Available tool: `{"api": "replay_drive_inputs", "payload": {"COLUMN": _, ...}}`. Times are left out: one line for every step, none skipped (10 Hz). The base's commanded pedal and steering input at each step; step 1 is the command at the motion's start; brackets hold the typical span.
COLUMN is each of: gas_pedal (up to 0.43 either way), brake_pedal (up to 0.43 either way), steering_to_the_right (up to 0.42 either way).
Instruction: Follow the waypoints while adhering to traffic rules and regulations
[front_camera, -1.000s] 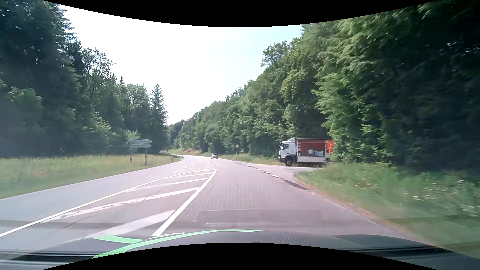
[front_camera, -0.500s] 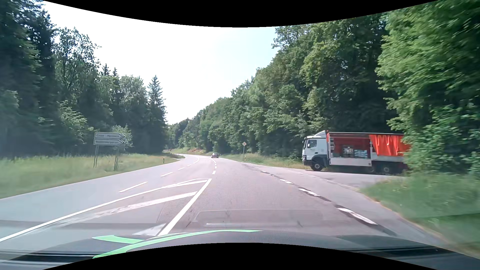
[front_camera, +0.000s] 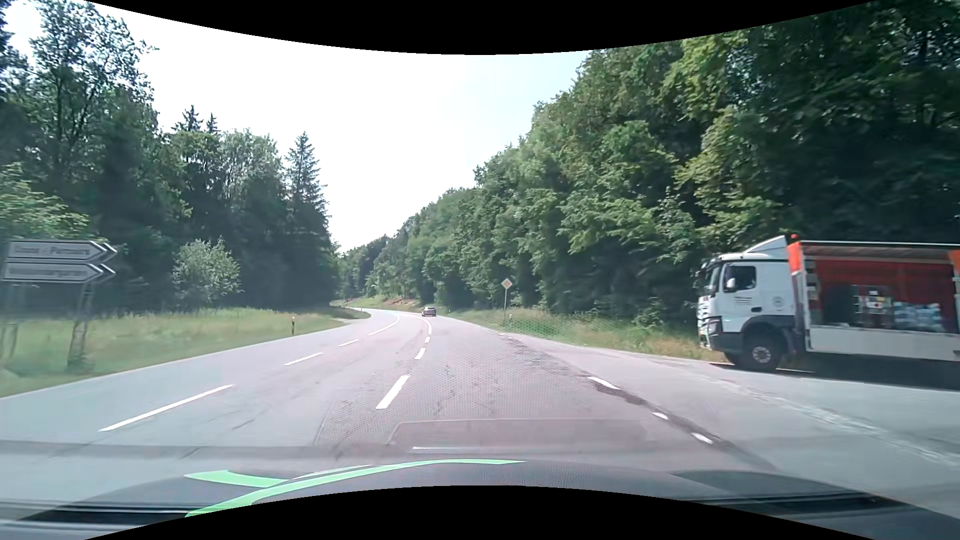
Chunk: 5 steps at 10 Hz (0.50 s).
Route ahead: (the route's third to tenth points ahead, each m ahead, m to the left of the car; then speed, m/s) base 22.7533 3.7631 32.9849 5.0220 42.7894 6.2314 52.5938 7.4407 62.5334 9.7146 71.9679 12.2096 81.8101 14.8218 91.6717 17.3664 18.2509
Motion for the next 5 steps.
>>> {"api": "replay_drive_inputs", "payload": {"gas_pedal": 0.059, "brake_pedal": 0.000, "steering_to_the_right": -0.015}}
{"api": "replay_drive_inputs", "payload": {"gas_pedal": 0.047, "brake_pedal": 0.000, "steering_to_the_right": -0.014}}
{"api": "replay_drive_inputs", "payload": {"gas_pedal": 0.047, "brake_pedal": 0.000, "steering_to_the_right": -0.016}}
{"api": "replay_drive_inputs", "payload": {"gas_pedal": 0.028, "brake_pedal": 0.000, "steering_to_the_right": -0.016}}
{"api": "replay_drive_inputs", "payload": {"gas_pedal": 0.000, "brake_pedal": 0.000, "steering_to_the_right": -0.016}}
